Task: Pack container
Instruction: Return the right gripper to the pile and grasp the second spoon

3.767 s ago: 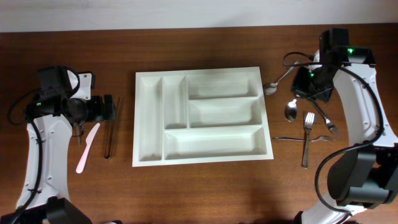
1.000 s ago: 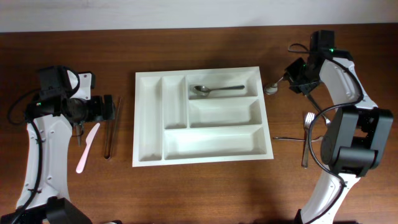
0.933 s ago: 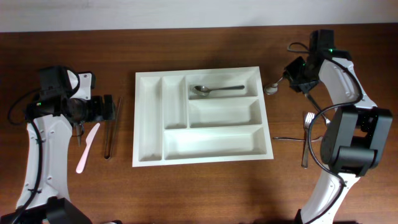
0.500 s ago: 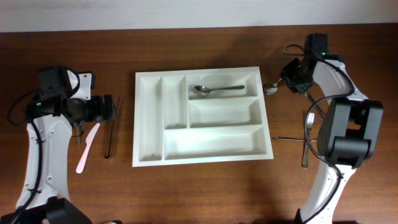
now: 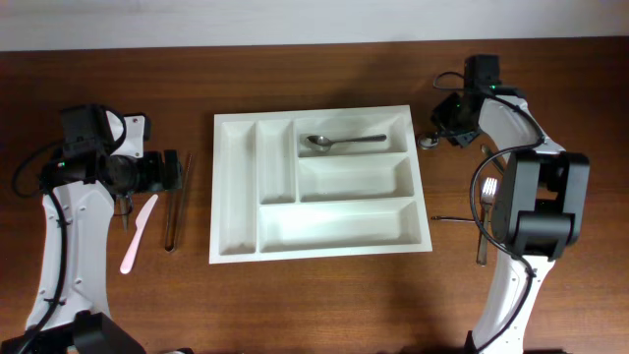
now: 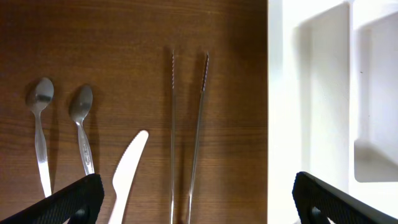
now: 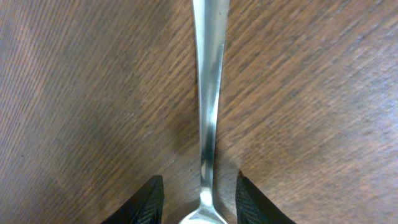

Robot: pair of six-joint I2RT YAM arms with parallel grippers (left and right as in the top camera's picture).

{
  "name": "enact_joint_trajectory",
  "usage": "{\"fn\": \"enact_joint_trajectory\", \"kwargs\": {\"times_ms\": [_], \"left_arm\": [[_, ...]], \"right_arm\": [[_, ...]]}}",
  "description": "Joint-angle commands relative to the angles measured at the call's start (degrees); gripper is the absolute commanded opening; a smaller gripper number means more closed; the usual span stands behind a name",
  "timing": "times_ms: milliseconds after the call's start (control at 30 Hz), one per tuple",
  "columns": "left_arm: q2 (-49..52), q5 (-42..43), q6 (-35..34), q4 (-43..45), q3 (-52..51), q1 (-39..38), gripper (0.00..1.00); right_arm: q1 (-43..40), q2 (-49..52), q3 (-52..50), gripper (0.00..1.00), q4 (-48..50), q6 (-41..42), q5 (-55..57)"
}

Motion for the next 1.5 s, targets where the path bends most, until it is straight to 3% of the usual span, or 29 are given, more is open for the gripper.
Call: {"fn": "enact_joint_trajectory", "kwargs": {"times_ms": [0, 67, 267, 867, 1267, 1467], "left_arm": [[0.3, 0.0, 0.9, 0.0, 1.2, 0.3, 0.99], [0.3, 0.0, 0.9, 0.0, 1.2, 0.3, 0.99], [0.3, 0.0, 0.9, 0.0, 1.2, 0.3, 0.99], [0.3, 0.0, 0.9, 0.0, 1.2, 0.3, 0.99], [0.3, 0.0, 0.9, 0.0, 1.2, 0.3, 0.99], [0.3, 0.0, 0.9, -0.1, 1.2, 0.3, 0.99]], "right_arm": [[0.4, 2.3, 0.2, 0.37, 0.0, 0.1, 1.6], [0.4, 2.3, 0.2, 0.3, -0.1, 0.1, 2.3], [0.4, 2.3, 0.2, 0.21, -3.0, 0.1, 6.2], [0.5, 2.3, 0.2, 0.18, -12.8, -2.8, 12.4], [0.4, 2.3, -0.5, 0.25, -16.2, -2.8, 12.3], [0.4, 2.3, -0.6, 0.08, -16.8, -2.8, 12.3]]}}
